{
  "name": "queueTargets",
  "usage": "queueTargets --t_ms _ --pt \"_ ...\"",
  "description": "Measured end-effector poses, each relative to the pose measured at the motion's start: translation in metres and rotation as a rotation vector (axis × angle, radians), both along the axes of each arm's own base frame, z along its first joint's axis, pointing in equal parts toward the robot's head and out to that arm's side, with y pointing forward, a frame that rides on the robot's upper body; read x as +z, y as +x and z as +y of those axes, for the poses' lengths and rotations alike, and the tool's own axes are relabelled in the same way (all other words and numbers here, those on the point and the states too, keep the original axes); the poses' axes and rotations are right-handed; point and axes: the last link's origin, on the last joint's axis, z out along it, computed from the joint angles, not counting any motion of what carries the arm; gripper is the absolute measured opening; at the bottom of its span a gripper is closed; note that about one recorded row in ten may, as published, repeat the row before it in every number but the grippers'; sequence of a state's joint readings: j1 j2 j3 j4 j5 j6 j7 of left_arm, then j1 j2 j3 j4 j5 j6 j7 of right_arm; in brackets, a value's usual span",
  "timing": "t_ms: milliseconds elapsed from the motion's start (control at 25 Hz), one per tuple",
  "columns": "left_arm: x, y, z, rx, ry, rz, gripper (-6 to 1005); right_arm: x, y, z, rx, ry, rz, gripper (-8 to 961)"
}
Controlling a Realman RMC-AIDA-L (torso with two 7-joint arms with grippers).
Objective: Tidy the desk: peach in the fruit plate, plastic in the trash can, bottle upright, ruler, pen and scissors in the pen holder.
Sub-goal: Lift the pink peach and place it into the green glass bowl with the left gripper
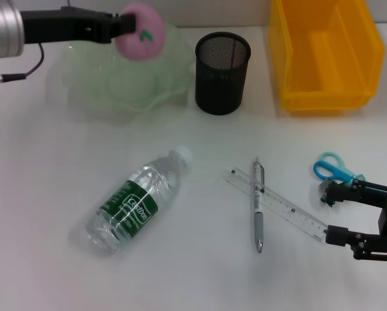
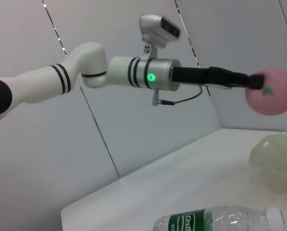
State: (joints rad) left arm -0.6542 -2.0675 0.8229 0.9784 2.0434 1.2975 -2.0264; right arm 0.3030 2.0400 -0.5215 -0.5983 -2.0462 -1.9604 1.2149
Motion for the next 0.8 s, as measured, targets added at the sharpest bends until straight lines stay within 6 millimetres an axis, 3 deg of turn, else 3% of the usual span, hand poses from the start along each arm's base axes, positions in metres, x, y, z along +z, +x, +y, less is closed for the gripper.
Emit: queueTargets --t_ms 200,440,640,800 --pt "-0.011 -0.003 0.019 0.058 0.080 0.028 123 -0.002 -0.001 0.000 0.001 -0.002 0.004 797" --pt "-0.018 -0.006 0.023 0.070 0.115 0.061 151 -0.004 -0.002 -0.001 0.007 0.000 0.007 796" --pt "-0.016 -0.008 0.019 0.044 0.114 0.058 365 -0.004 -0.002 -0.001 0.007 0.001 0.007 796" --pt "-0.012 -0.010 0.003 -0.027 0.099 -0.014 524 -0.004 -0.003 0.001 0.009 0.006 0.010 796"
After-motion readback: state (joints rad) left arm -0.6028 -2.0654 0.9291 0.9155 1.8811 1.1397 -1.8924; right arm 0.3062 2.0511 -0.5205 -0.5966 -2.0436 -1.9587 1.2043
